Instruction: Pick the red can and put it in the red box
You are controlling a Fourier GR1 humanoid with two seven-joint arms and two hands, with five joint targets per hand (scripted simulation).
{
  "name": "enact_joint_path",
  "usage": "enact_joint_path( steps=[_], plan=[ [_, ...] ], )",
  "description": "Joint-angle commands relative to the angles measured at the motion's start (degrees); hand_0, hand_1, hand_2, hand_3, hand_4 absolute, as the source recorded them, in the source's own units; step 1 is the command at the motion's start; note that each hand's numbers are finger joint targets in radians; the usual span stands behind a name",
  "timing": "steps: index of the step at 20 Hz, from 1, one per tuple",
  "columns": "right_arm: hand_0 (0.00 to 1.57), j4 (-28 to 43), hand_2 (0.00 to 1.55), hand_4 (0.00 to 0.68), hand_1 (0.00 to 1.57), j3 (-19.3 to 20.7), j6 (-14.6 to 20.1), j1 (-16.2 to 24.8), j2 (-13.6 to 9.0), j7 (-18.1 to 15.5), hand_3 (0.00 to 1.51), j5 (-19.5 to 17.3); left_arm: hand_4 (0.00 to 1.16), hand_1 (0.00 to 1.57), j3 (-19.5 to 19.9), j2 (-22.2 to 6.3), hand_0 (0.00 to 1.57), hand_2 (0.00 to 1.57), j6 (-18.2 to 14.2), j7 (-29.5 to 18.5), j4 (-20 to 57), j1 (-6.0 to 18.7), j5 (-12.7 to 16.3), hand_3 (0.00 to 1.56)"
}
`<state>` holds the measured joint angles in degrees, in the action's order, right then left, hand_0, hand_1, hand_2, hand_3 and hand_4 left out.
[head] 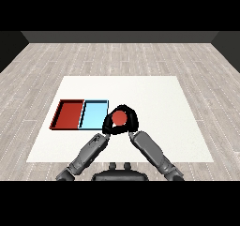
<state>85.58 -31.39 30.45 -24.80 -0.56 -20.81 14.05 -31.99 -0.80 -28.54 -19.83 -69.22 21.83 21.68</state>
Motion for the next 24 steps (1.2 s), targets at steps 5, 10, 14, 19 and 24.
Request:
enact_joint_path(
  steps=[5,10,14,19,24],
  plan=[
    [1.48,1.08,1.44,0.644,1.48,-4.52,4.54,-1.49,0.53,1.16,1.39,1.48,1.12,1.57,1.87,0.75,1.57,1.56,-2.46,0.08,4.02,4.30,1.05,1.48],
    [1.49,-2.34,1.44,0.637,1.49,1.54,-1.82,-2.60,0.54,-0.53,1.39,3.50,1.14,1.57,2.81,0.76,1.57,1.56,-2.80,-5.89,1.73,2.51,1.56,1.48],
    [0.92,0.02,0.93,0.000,0.92,-0.25,-0.25,1.73,-1.07,2.62,0.53,0.73,1.15,1.57,1.76,0.77,1.57,1.57,-3.87,-7.93,-1.26,0.24,1.05,1.51],
    [0.00,-0.59,0.00,0.000,0.00,-0.17,-0.05,-0.30,0.55,8.01,0.00,-3.89,1.15,1.57,-0.01,0.78,1.57,1.57,-5.75,-10.09,-0.19,0.90,2.62,1.51],
    [0.00,-2.00,0.00,0.000,0.00,-2.84,-0.03,1.46,0.55,4.49,0.00,-0.15,1.14,1.57,3.01,0.46,1.57,1.57,-6.44,-4.25,-3.58,-0.91,-3.50,1.50]
  ],
)
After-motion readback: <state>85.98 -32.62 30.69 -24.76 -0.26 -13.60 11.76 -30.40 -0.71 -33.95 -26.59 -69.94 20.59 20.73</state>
